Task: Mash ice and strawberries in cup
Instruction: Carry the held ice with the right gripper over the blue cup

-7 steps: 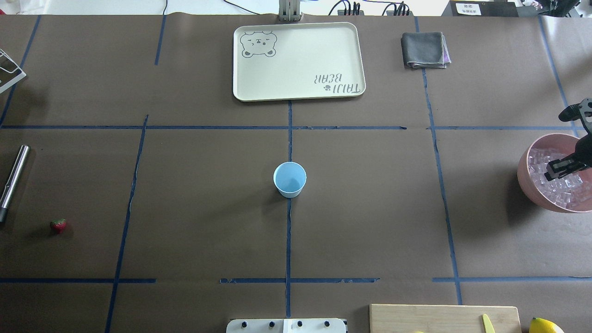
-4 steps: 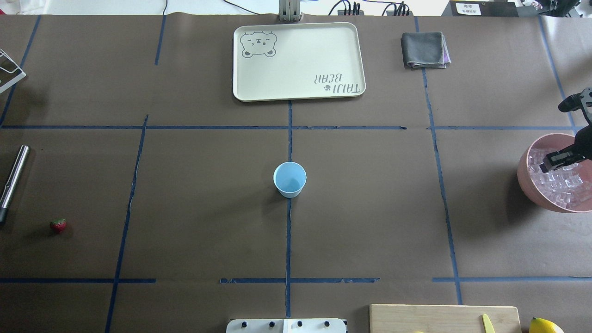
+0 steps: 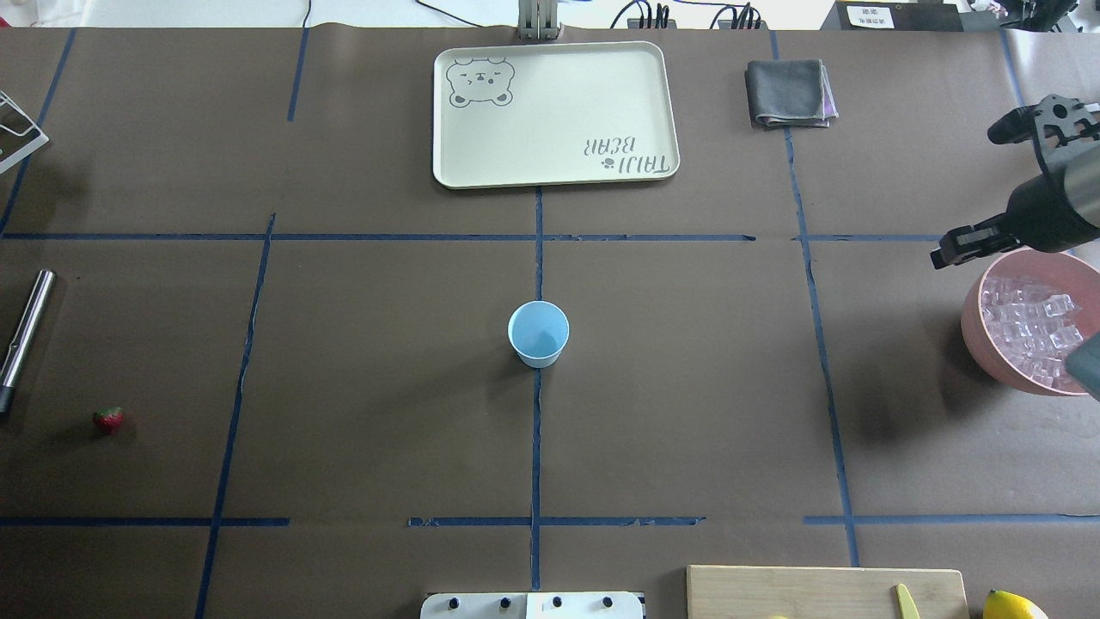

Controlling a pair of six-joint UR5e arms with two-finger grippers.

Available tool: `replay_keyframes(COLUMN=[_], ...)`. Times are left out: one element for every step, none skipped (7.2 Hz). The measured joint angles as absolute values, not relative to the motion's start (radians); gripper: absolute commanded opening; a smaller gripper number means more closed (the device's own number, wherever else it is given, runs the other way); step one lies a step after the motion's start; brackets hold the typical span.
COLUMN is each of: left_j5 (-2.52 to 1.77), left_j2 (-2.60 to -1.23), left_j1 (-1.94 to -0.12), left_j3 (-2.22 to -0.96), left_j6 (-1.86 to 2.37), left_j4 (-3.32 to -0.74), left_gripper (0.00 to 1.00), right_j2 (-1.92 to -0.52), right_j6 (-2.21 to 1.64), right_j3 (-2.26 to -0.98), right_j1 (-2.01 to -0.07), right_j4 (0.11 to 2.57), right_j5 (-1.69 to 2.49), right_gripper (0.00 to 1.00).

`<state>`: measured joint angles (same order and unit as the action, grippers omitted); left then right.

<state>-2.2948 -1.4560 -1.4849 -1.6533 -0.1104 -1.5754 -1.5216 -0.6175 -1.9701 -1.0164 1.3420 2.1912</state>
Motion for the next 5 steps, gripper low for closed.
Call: replay_keyframes(left_j5=[-2.295, -2.295, -2.295, -2.295, -2.295], left_j2=[-1.456, -1.456, -1.456, -1.456, -1.456], left_j1=[-1.485, -1.485, -1.485, -1.485, -1.485], left_j3=[-1.653, -1.653, -1.653, -1.652, -1.652], left_j6=[-0.110, -0.110, -0.110, -0.110, -0.110], left_j4=[-1.575, -1.575, -1.575, -1.575, -1.575], left_gripper=[1.00, 1.00, 1.00, 1.00, 1.00], right_j2=[-1.436, -1.334, -1.237, -1.162, -1.098], right_j6=[-0.686, -0.770, -0.855, -0.926, -0.991], right_j3=[-1.969, -1.967, -1.961, -1.951, -1.929], right_j1=[-0.953, -0.879, -0.805, -0.746, -0.697], right_j4=[1.400, 1.484, 1.562, 1.607, 1.626], right_j5=[2.155, 2.100, 2.043, 1.994, 1.950], right_gripper=[0.03, 0.02, 0.00, 0.00, 0.02])
